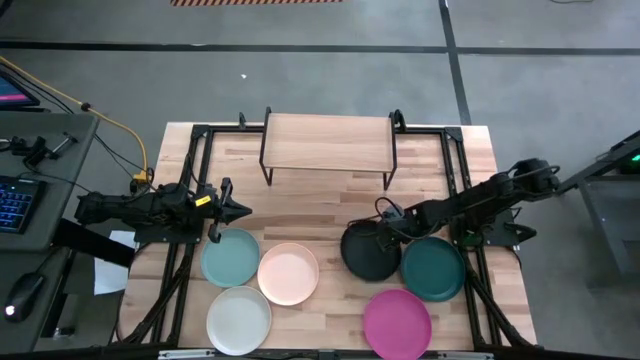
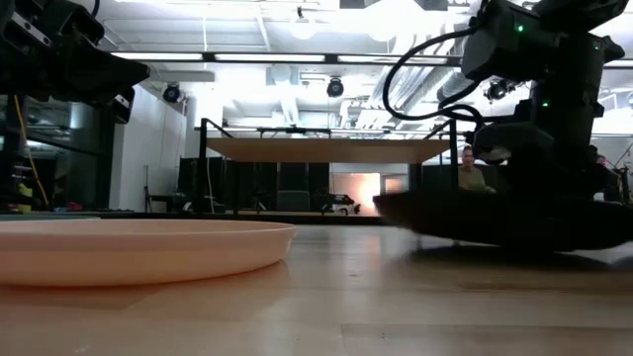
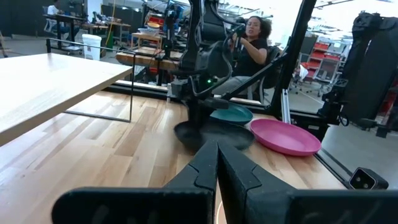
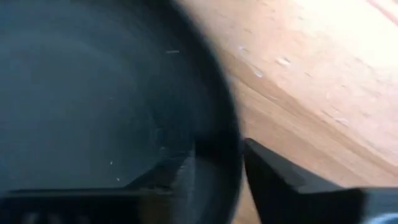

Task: Place and stack plates onto a shelf
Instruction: Put the black plate on the shelf

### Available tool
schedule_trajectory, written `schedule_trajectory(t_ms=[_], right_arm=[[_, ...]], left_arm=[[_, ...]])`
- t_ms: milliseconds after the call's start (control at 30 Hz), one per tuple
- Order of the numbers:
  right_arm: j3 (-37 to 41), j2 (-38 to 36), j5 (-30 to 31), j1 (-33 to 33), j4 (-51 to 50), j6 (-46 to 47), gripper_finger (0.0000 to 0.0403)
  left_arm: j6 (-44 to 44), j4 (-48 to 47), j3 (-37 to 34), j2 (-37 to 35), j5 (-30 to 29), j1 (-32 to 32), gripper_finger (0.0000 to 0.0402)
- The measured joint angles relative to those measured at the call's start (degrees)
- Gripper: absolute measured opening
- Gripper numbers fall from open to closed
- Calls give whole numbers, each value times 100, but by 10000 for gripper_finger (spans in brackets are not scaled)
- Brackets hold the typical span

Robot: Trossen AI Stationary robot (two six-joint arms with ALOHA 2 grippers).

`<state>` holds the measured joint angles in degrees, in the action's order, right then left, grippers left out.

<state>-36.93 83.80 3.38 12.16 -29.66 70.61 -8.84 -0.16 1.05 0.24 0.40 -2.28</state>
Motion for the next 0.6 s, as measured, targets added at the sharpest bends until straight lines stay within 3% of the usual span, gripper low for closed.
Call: schedule_trajectory(t_ms=[167, 433, 600], right_arm=[[2, -1, 70, 0, 136, 2, 13], [4, -88, 135, 0, 309, -251, 5], [35, -558, 301, -15, 216, -492, 0]], left_arm=[[0, 2, 0, 1, 0, -2, 1], [0, 0, -1, 0, -2, 0, 1], [0, 0, -1, 1, 0, 0, 1]])
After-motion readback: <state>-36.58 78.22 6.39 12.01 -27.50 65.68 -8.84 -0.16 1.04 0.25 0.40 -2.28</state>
